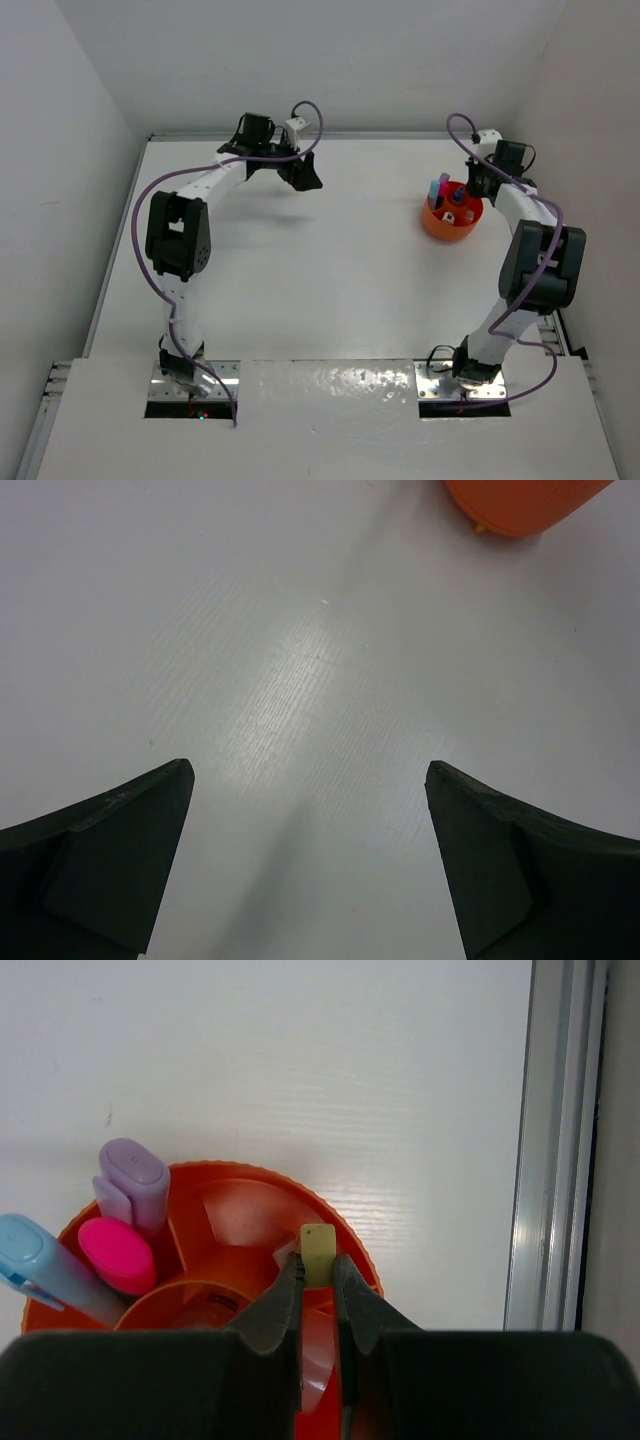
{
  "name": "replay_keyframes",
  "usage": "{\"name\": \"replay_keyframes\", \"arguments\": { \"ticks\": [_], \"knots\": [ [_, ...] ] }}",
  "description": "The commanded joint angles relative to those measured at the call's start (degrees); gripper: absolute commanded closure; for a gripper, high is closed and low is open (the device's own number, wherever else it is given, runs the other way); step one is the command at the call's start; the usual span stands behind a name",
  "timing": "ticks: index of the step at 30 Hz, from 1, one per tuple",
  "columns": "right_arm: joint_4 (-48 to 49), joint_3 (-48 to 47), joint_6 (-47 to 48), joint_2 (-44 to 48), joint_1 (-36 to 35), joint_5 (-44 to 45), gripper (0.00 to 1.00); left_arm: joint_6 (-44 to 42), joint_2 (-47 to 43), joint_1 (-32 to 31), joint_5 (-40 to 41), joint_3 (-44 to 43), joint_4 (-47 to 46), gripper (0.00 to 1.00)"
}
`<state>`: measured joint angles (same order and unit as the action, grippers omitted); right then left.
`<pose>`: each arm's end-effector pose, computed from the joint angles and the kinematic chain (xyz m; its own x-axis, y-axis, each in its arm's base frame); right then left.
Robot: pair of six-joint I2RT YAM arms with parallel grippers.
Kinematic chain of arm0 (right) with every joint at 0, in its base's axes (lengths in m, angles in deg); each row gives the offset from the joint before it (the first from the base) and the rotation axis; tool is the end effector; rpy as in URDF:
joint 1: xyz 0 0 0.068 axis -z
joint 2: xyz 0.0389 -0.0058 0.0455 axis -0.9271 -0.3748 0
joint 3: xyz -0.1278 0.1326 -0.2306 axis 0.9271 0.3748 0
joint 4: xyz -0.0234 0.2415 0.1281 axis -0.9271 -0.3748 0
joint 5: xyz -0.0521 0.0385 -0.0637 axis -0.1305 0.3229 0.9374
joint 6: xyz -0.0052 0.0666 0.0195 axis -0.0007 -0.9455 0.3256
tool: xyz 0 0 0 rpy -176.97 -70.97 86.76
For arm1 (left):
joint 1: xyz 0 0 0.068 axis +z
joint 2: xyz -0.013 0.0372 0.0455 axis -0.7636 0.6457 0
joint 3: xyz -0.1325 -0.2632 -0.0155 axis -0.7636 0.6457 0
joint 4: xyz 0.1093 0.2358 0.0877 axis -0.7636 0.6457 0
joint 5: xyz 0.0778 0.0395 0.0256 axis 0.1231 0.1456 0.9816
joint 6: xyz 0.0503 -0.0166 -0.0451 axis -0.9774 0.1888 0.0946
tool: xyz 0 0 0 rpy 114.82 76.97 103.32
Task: Sort the stationery into containers
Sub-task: Place the stationery in the storage box.
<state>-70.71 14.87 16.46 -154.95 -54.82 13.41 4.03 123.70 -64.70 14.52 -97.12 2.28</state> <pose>0.4186 -0.0904 0.2259 -0.6397 0.0096 -0.7685 0.0428 0.9988 -0.0231 0.4888 -0.1721 0.2540 -0.3782 0.3168 -0.8698 0.8636 0.4591 -0.2083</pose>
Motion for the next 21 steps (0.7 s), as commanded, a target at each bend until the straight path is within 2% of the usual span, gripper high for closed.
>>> {"name": "replay_keyframes", "arguments": {
  "ticks": [1,15,18,21],
  "knots": [
    [4.38,-1.87,-0.69,-0.57,0.45,0.09,0.98,0.53,-3.96,0.24,-0.14,-0.83,-1.23,0.00],
    [7.72,-0.56,-5.79,-1.71,0.45,-1.32,0.94,0.27,-4.41,0.24,0.21,-0.83,-1.14,0.00],
    [7.99,1.11,-5.97,-1.01,0.45,-1.50,0.91,0.27,-4.40,0.24,0.30,-1.00,-1.31,0.00],
    [7.55,1.29,-6.06,-0.13,0.54,-1.59,0.83,0.27,-4.23,0.24,0.21,-1.09,-1.49,0.00]
  ]
}}
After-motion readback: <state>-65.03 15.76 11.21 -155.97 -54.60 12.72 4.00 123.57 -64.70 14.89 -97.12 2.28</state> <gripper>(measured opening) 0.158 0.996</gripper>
